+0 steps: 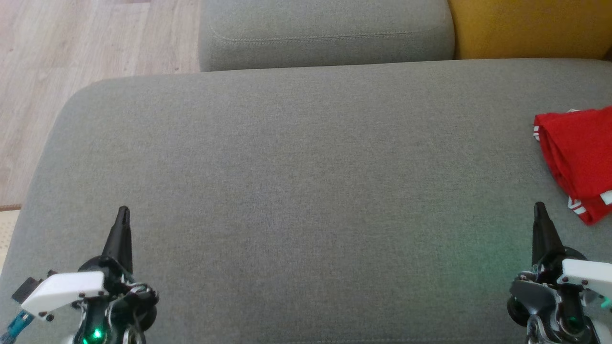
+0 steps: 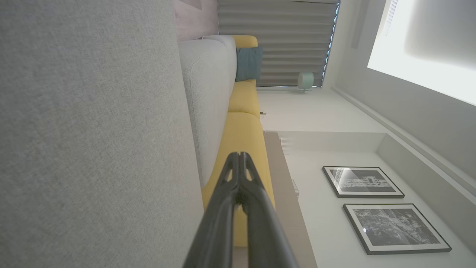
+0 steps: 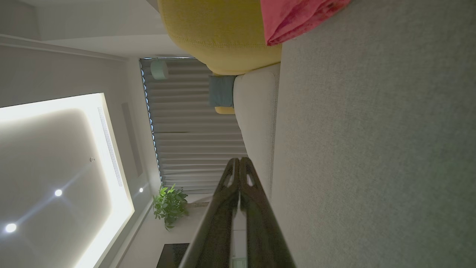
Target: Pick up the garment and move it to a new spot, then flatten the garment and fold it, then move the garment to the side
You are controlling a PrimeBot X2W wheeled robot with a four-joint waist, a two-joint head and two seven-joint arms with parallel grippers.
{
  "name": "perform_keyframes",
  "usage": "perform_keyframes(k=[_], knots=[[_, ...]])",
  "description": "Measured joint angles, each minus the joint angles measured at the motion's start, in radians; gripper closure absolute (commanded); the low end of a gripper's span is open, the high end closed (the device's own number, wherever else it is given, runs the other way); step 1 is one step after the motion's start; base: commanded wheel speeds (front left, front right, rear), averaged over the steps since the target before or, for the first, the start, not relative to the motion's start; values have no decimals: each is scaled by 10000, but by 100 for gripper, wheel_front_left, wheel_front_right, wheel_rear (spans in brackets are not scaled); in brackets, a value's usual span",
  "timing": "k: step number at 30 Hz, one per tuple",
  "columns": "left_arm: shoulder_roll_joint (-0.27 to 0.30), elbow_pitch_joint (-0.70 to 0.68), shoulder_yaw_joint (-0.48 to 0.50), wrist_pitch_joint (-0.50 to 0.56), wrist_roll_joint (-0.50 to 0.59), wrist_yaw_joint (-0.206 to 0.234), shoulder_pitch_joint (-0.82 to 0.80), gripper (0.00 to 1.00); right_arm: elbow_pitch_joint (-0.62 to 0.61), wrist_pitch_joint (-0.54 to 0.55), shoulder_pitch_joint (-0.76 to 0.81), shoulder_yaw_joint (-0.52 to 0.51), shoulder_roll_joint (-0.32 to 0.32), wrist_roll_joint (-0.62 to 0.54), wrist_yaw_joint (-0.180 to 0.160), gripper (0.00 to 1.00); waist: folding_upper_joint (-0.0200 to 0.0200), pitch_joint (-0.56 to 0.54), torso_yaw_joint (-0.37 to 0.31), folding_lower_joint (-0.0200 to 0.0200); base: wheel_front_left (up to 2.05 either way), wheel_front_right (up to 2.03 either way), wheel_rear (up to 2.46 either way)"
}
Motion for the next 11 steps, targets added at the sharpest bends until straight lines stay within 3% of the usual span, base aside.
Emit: perform_keyframes(k=[11], knots=[[-8,0,13,2,2,0,-1,100,0,0,0,0,0,0,0,100,0,0,0,0,0,0,0]])
